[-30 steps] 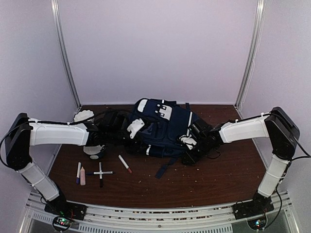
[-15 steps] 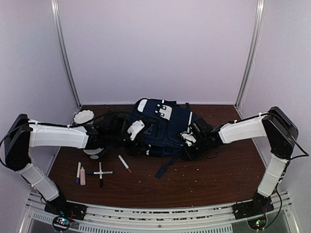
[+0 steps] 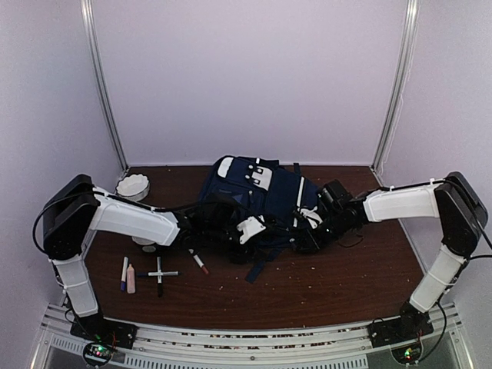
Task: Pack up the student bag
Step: Adjust the student bag at the center of the board, then hold the largest pocket of the student bag.
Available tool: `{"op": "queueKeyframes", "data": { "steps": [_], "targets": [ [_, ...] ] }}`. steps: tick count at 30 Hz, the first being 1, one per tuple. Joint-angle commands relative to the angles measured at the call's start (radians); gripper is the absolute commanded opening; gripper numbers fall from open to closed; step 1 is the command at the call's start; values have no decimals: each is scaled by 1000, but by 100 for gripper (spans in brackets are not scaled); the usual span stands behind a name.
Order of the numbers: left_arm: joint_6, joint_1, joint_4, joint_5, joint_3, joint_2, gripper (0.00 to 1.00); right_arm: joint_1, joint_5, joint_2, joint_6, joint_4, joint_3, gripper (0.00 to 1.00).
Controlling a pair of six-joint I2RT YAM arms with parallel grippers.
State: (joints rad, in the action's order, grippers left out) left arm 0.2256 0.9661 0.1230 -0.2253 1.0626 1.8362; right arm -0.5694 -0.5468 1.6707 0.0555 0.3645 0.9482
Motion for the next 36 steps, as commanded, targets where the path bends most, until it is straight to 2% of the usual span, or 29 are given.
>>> {"op": "queueKeyframes", "data": {
  "steps": [1, 13, 19, 24, 32, 36],
  "targets": [
    [103, -1, 74, -14, 81, 53, 57, 33, -54, -42, -28, 45, -5, 0],
    [167, 3, 111, -71, 251, 239, 56, 102, -178, -63, -3, 18, -10, 0],
    [213, 16, 68, -69, 310, 299, 54, 106, -199, -58, 4, -2, -21, 0],
    [234, 19, 64, -23, 276, 293, 50, 98, -152, -31, 29, -42, -27, 22],
    [238, 19, 83, 84, 258, 314, 40, 72, -138, 13, 35, -54, -22, 27],
    [232, 19, 74, 105, 277, 328, 30, 66, -140, 21, 39, -73, -25, 30]
  ]
}}
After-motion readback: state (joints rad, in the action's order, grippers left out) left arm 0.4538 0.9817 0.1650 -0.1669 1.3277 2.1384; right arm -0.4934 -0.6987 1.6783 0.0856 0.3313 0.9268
